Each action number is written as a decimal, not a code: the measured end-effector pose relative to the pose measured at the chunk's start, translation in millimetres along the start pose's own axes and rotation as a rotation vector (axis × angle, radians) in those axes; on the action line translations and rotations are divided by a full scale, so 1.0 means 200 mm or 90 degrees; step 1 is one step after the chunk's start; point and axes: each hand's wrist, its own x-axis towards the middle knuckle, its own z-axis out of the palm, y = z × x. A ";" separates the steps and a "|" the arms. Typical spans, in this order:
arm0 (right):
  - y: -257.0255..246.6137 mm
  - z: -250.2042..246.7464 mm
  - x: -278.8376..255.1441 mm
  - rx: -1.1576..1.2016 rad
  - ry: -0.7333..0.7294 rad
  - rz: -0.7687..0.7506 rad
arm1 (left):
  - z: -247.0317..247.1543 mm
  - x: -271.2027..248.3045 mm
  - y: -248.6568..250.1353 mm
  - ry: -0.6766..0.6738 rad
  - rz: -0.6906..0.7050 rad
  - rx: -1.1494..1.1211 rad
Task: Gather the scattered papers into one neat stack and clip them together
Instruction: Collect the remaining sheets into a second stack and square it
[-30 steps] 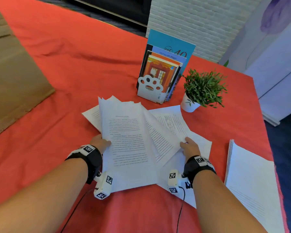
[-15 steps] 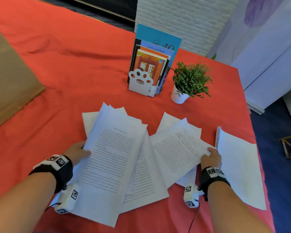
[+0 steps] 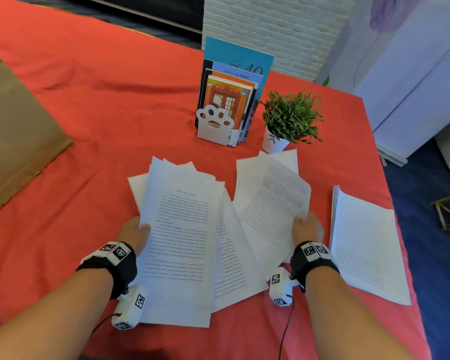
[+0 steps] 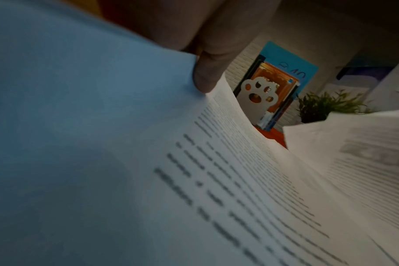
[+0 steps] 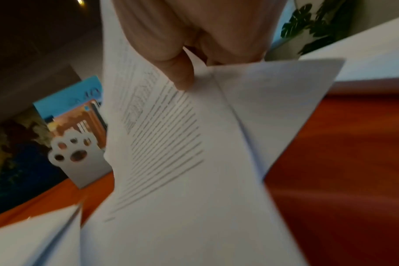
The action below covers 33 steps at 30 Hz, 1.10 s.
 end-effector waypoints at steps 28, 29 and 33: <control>-0.03 0.39 -0.48 -0.152 -0.186 -0.106 | -0.06 -0.15 -0.08 0.007 0.006 -0.026; 0.00 0.41 -0.48 -0.197 -0.183 -0.096 | -0.05 -0.15 -0.08 0.007 0.009 -0.018; 0.05 0.46 -0.53 -0.315 -0.255 -0.070 | -0.03 -0.17 -0.12 -0.054 0.034 -0.021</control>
